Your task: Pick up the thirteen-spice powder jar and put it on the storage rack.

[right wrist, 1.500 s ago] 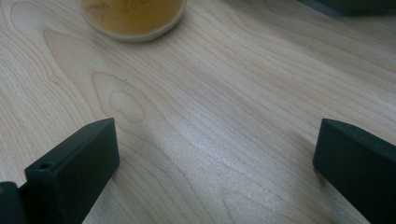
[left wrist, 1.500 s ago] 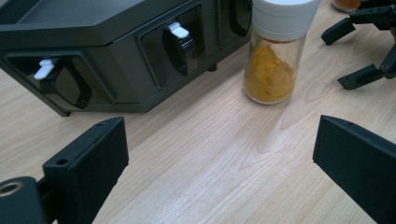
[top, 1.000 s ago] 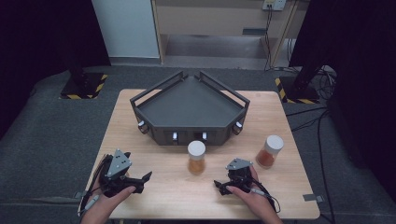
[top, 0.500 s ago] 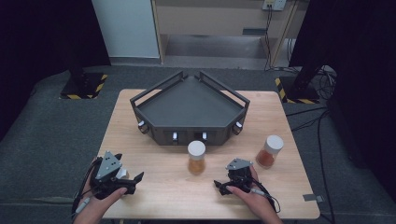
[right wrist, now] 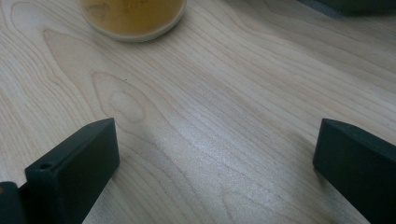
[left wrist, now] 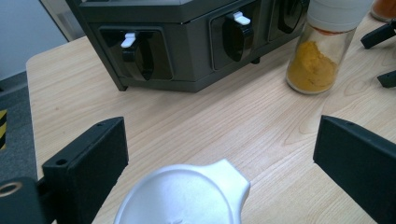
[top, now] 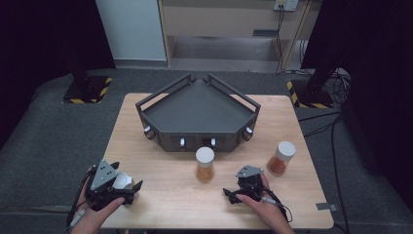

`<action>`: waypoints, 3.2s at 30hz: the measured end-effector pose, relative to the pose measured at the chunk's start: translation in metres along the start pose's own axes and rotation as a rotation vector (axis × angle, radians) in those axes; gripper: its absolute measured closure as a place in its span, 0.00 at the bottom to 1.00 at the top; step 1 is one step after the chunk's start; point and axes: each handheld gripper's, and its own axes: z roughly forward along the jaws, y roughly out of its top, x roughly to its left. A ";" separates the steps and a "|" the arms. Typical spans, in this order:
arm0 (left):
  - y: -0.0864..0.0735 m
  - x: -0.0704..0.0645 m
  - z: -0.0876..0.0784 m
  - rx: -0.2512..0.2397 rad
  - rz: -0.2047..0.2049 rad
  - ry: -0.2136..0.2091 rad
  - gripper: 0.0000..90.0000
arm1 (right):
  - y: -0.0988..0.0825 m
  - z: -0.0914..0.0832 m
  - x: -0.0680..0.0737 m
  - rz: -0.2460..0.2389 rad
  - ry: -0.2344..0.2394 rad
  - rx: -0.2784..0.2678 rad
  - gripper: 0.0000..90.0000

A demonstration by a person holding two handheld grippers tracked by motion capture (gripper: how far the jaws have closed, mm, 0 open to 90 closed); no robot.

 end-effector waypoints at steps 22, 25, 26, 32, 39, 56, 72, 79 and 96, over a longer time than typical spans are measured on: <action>-0.017 0.004 -0.003 -0.002 -0.007 0.011 0.02 | 0.000 0.000 0.000 0.000 0.000 0.000 0.01; -0.019 0.004 -0.003 -0.003 -0.010 0.011 0.02 | 0.000 0.000 0.000 0.000 0.000 0.000 0.01; -0.020 0.004 -0.002 -0.002 -0.012 0.013 0.02 | 0.000 0.000 0.000 0.000 0.000 0.000 0.01; -0.024 0.005 -0.001 0.003 -0.016 0.015 0.02 | 0.000 0.000 0.000 0.000 0.000 0.000 0.01; -0.028 0.005 0.000 0.006 -0.018 0.016 0.02 | 0.000 0.000 0.000 0.000 0.000 0.000 0.01; -0.039 0.006 0.002 0.004 -0.024 0.021 0.02 | 0.000 0.000 0.000 0.000 0.000 0.000 0.01; -0.059 0.006 0.009 0.000 -0.054 0.021 0.02 | 0.000 0.000 0.000 0.000 0.000 0.000 0.01; -0.066 0.007 0.012 -0.002 -0.068 0.022 0.02 | 0.000 0.000 0.000 0.000 0.000 0.000 0.01; -0.078 0.005 0.017 -0.008 -0.082 0.029 0.03 | 0.000 0.000 0.000 0.000 0.000 0.000 0.01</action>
